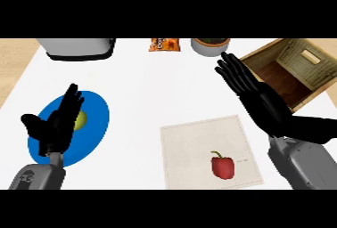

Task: Pick the bell pepper from the placemat and place it in the basket

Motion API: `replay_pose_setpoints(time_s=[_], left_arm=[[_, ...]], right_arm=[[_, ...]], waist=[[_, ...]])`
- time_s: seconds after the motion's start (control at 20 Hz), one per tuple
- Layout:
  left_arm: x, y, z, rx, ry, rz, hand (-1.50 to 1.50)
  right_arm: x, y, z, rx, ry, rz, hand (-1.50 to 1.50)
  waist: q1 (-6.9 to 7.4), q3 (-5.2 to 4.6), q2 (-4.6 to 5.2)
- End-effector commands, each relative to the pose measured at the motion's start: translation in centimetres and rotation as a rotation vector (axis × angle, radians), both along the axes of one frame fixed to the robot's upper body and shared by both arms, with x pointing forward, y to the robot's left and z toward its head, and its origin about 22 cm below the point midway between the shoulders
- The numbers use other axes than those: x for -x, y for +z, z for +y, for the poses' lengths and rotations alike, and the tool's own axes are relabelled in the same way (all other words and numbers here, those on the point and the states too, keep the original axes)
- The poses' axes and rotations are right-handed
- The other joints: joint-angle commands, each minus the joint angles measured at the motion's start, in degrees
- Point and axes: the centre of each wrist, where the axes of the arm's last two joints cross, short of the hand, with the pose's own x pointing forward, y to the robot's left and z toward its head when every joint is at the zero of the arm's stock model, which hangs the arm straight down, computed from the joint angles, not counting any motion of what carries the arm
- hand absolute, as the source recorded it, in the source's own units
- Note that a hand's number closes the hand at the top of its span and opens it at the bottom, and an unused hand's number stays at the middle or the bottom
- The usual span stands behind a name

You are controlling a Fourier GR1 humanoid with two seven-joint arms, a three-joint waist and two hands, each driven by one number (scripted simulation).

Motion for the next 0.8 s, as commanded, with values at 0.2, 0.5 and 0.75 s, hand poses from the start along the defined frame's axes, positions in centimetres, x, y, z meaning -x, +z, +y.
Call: replay_pose_setpoints(time_s=[0.2,0.5,0.75], left_arm=[[4.2,-5.5,1.4,-0.03,0.012,0.347,0.0],[6.5,-6.2,1.5,-0.039,-0.042,0.46,0.0],[7.9,-6.5,1.3,-0.023,-0.01,0.465,0.0]], right_arm=[[1.7,-1.3,3.9,0.043,0.062,-0.072,1.5],[7.9,-5.6,11.7,0.292,0.212,-0.182,-1.5],[10.0,-7.6,12.2,0.513,0.006,-0.244,-1.5]], waist=[[1.48,-0.49,2.38],[2.0,-0.56,1.84],[0.29,-0.65,1.52]])
